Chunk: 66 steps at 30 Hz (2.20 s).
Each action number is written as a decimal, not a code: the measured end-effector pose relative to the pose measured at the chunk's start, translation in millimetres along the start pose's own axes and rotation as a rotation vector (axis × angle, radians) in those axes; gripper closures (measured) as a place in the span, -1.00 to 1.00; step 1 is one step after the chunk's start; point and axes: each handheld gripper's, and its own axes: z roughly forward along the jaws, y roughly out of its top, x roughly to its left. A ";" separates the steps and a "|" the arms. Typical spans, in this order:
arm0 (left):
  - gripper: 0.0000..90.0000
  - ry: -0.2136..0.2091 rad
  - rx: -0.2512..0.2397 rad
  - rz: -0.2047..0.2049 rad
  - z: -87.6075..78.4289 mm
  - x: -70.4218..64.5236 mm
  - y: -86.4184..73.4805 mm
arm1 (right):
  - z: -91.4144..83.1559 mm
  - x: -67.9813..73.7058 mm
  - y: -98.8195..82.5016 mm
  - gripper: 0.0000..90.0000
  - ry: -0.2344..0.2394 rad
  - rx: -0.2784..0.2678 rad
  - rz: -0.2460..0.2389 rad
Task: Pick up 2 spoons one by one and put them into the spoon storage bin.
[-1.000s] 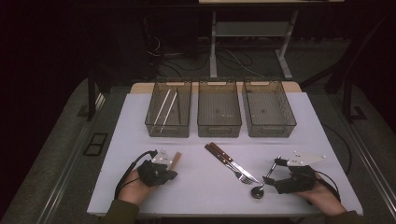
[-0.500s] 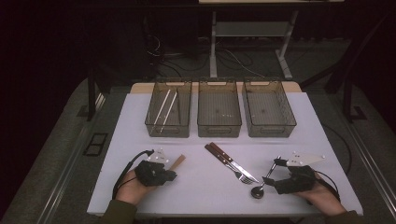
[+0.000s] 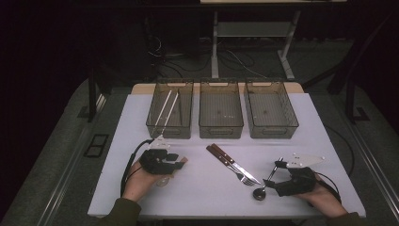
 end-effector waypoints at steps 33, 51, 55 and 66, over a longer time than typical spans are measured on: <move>0.63 0.058 0.077 0.003 27.7 -0.7 5.2 | 0.7 1.4 0.4 -0.66 -0.001 0.006 -0.010; 0.62 0.017 0.050 0.004 22.9 -1.9 20.9 | -0.1 0.8 0.8 -0.66 -0.005 0.005 -0.012; 0.62 0.004 0.040 0.004 24.6 -2.3 29.5 | 0.1 1.5 0.8 -0.66 0.002 0.006 -0.018; 0.62 -0.025 -0.001 0.017 27.6 -3.8 50.8 | 1.1 1.9 0.9 -0.66 0.009 -0.005 -0.004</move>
